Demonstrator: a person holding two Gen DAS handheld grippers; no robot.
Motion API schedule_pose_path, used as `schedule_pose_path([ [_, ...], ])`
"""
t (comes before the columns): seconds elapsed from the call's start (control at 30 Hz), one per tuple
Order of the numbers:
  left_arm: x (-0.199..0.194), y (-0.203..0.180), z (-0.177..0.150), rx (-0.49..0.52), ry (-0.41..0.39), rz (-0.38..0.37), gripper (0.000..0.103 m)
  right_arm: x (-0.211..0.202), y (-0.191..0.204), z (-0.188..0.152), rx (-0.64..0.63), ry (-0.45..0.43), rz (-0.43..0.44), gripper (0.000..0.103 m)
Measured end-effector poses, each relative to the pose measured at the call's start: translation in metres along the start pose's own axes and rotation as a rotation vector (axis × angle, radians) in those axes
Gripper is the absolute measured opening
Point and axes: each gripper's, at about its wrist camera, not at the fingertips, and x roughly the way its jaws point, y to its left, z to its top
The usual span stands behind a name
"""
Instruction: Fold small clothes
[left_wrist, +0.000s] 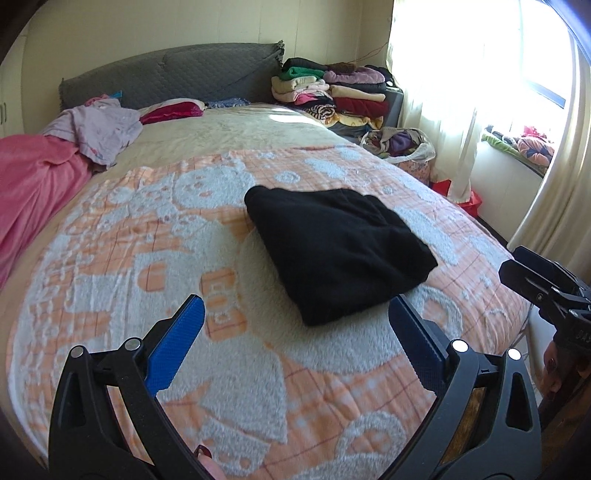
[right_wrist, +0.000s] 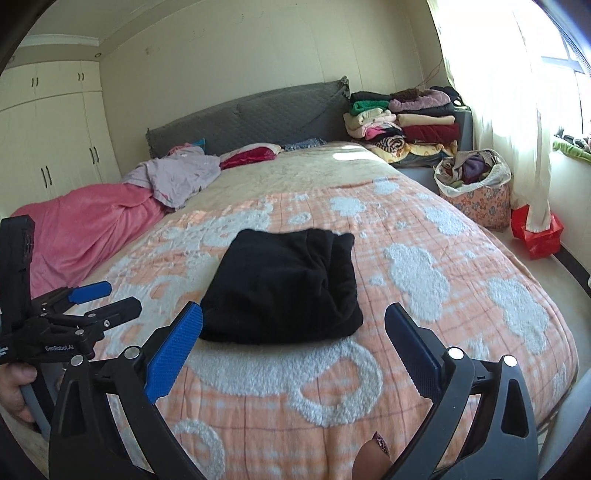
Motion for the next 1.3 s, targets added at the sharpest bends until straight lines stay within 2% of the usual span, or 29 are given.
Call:
schedule_pose_path([
  [0.23, 0.005, 0.019, -0.035, -0.040, 0.044, 0.007, 0.093, 0.012, 0.005, -0.038, 0.044, 0.071, -0.028, 0.098],
  [0.4, 0.008, 0.029, -0.044, -0.072, 0.059, 0.007, 0.093, 0.020, 0.008, -0.055, 0.063, 0.102, -0.061, 0.098],
  [0.77, 0.012, 0.034, -0.050, -0.083, 0.076, 0.010, 0.093, 0.019, 0.016, -0.061, 0.048, 0.107, -0.089, 0.098],
  [1.3, 0.010, 0.038, -0.051, -0.073, 0.080, 0.036, 0.093, 0.021, 0.021, -0.062, 0.045, 0.114, -0.083, 0.098],
])
